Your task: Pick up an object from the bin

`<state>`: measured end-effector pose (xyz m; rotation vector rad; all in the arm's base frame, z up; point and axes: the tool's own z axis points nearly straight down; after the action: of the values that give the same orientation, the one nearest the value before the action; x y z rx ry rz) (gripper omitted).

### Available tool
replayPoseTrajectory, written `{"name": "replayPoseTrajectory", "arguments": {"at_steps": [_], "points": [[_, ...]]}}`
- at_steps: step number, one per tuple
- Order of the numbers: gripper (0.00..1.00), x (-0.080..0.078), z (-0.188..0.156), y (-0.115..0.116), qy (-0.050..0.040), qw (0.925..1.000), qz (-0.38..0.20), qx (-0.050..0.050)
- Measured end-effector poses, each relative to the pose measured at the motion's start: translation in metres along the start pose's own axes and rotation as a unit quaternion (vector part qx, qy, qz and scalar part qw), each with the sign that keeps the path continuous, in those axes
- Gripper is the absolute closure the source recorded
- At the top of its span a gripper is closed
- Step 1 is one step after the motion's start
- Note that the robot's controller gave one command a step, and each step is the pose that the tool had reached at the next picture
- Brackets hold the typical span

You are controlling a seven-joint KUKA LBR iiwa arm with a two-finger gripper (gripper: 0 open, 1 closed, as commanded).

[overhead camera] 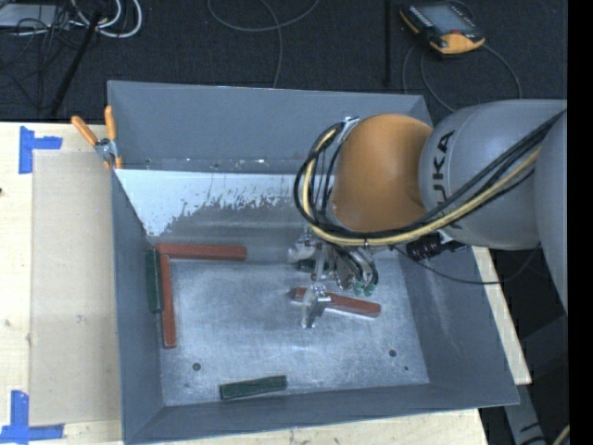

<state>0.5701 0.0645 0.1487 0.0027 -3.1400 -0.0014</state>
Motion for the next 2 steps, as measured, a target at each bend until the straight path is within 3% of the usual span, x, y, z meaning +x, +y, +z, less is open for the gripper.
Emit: {"name": "replayPoseTrajectory", "arguments": {"at_steps": [1, 2], "points": [[0.0, -0.03, 0.06, -0.076, -0.0044, 0.9992, 0.039, 0.0], [0.0, -0.026, 0.055, -0.091, -0.0005, 0.9991, 0.041, 0.0]]}}
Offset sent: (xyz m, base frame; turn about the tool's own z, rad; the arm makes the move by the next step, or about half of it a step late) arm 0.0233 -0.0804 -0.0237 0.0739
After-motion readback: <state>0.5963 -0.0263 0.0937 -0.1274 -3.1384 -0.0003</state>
